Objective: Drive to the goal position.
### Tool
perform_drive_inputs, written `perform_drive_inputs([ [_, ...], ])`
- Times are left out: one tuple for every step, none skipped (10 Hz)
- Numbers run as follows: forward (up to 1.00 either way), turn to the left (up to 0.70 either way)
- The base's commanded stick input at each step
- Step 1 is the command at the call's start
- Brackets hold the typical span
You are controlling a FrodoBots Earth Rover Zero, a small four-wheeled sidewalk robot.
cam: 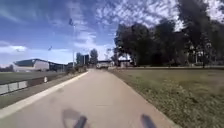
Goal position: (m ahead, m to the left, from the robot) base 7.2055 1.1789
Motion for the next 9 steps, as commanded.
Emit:
perform_drive_inputs([
  [1.0, 0.0],
  [1.0, 0.0],
  [1.0, 0.0],
  [1.0, 0.0],
  [1.0, 0.0],
  [1.0, 0.0],
  [1.0, 0.0],
  [1.0, 0.4],
  [1.0, 0.37],
])
